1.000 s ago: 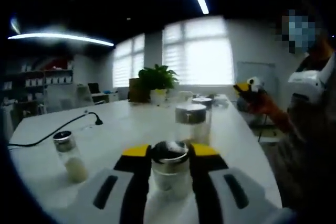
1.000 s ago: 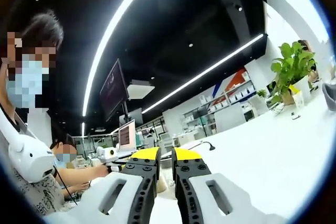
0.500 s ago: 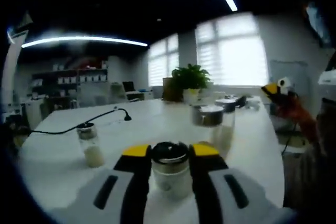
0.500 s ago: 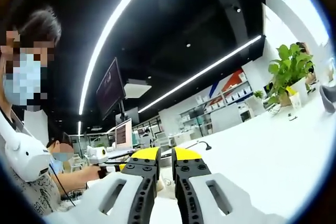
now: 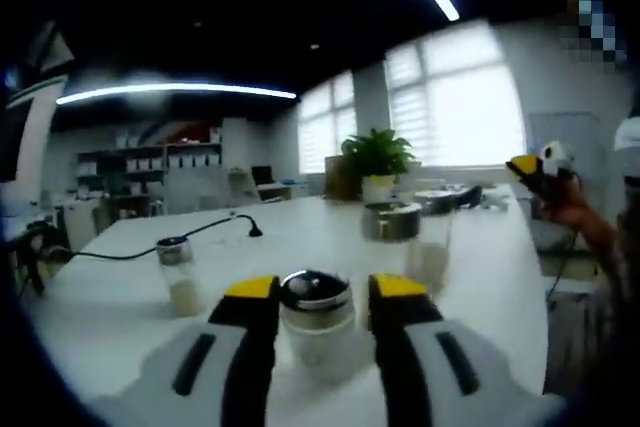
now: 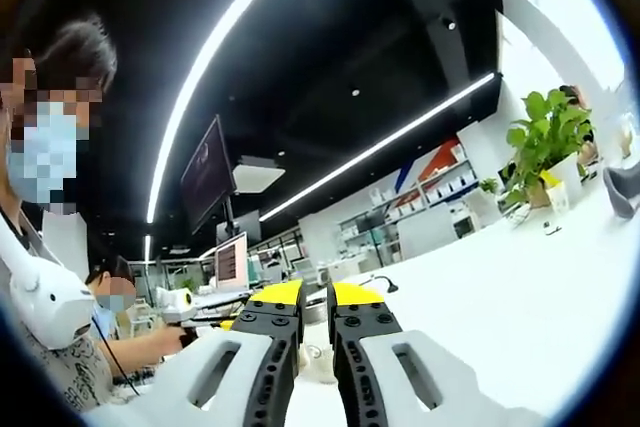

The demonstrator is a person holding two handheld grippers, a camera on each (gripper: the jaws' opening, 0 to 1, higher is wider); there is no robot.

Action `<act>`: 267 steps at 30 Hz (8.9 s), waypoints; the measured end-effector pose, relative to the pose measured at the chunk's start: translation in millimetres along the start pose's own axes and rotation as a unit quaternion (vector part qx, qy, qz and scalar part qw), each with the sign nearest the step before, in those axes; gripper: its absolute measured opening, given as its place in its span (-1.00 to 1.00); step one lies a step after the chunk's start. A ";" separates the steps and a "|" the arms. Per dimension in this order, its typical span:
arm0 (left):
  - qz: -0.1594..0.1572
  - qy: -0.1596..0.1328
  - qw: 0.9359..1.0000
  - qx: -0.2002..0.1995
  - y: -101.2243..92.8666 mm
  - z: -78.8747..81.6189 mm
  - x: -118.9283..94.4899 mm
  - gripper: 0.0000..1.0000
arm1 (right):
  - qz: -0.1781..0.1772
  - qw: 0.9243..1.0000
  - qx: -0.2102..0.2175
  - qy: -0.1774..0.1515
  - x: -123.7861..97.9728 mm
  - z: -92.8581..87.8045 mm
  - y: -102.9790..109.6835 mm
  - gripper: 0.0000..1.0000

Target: Rotate the seasoning bottle until the label or dispensing opening points toward the visible target arrow and the bottle remains upright within the marked orientation range

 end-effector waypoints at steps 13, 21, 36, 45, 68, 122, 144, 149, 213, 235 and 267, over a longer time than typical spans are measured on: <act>-0.144 -0.050 0.983 -0.106 21.2 7.9 0.1 -0.18 | 0.013 1.000 0.003 -0.004 -0.4 6.4 2.8 -0.87; -0.187 -0.038 0.978 -0.083 23.8 -1.3 9.2 -0.14 | 0.024 1.000 0.004 0.003 3.1 4.0 5.3 -0.87; -0.219 -0.018 0.973 -0.070 10.4 -12.7 12.2 -0.35 | 0.040 0.999 -0.005 0.020 3.6 -1.1 12.8 -0.95; -0.141 -0.028 0.987 -0.068 12.8 -12.2 6.6 -0.36 | 0.033 0.999 -0.005 0.015 3.8 0.2 12.2 -0.95; 0.053 -0.053 0.996 -0.043 6.4 -15.6 2.7 -0.36 | 0.034 0.999 -0.014 0.024 6.4 -4.6 16.5 -0.96; -0.182 -0.014 0.980 -0.078 5.1 -14.0 10.5 -0.35 | 0.051 0.998 0.007 0.029 4.9 -5.6 16.3 -0.96; -0.006 -0.001 0.997 -0.074 6.0 -14.5 5.4 -0.35 | 0.040 0.999 0.004 0.030 3.5 -9.4 14.5 -0.96; 0.004 -0.003 0.997 -0.074 7.8 -14.7 4.8 -0.35 | 0.038 0.999 0.005 0.027 3.8 -8.9 13.7 -0.96; 0.076 -0.096 0.992 -0.035 53.6 54.4 -37.8 0.02 | 0.035 0.999 0.006 0.027 3.5 -11.4 13.3 -0.95; 0.088 -0.044 0.993 -0.066 136.2 17.0 41.8 0.02 | 0.031 0.999 0.002 0.032 6.7 -9.6 11.4 -0.95; 0.137 -0.002 0.989 -0.059 180.8 -12.8 85.5 -0.16 | 0.016 0.999 0.007 0.027 -3.0 -11.8 1.0 -0.93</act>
Point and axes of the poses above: the point that each gripper's makers call its tool centre point, and the gripper's own axes: x roughly forward along the fingers, y roughly to its left, z roughly out of its top, the point moved 2 cm from there along -x, roughly backward along the fingers, and after that the axes turned 5 degrees about z, right-handed, at the moved point
